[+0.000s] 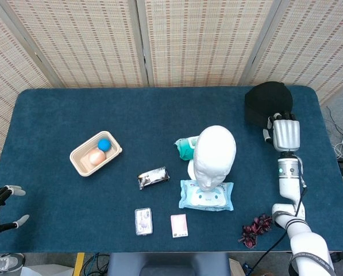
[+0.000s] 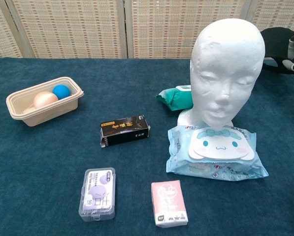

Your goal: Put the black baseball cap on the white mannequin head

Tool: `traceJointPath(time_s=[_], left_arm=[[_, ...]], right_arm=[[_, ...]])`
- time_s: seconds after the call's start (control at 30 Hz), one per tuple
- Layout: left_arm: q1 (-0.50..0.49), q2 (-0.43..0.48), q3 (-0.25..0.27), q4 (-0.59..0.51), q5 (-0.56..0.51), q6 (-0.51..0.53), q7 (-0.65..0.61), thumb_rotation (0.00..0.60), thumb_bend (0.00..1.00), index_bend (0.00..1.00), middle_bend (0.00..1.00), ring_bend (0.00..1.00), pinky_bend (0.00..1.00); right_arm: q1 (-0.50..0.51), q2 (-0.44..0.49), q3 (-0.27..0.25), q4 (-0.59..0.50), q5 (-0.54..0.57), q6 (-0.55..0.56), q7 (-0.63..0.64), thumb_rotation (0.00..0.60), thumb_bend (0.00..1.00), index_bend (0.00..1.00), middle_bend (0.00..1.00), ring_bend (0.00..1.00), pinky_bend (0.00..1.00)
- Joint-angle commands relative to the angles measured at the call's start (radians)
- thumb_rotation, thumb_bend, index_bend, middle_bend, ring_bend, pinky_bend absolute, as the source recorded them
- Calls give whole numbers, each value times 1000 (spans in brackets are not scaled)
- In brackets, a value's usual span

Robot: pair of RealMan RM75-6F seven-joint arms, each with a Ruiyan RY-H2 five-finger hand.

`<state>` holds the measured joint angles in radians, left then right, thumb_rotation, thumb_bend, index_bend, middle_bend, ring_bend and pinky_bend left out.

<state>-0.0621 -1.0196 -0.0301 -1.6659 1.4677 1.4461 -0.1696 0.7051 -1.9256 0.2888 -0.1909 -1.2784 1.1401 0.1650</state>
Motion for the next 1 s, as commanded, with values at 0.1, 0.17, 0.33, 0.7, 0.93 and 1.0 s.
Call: traceJointPath(time_s=[0.1,0.17,0.33,0.7,0.93,1.0], left_arm=[[3,0,2,-1,3,4,0,600,119,379,292,256,406],[2,0,2,-1,2,2,0,600,119,379,292,257,406],[1,0,2,-2,1,0,2,600,119,379,292,257,406],[0,2,3,-3,4,0,-5,600,119,379,292,257,406],[-2,2,4,-5,5,-3,-5,600,119,379,292,257,406],[-1,3,4,-4,4,-2,-5,600,119,379,292,257,406]], right_arm=[[3,26,5,-41,-6,70,-23,600,585,592,488,268,306],[3,34,6,-58,-9,92,-30,600,590,605,497,268,306],[7,59,2,-100,-22,147,-52,600,596,621,511,268,306],[13,145,6,-257,-46,244,-146,600,597,643,525,277,306],[11,208,8,-383,-64,288,-217,600,597,643,527,277,306],[11,224,10,-415,-68,298,-236,600,597,643,527,277,306]])
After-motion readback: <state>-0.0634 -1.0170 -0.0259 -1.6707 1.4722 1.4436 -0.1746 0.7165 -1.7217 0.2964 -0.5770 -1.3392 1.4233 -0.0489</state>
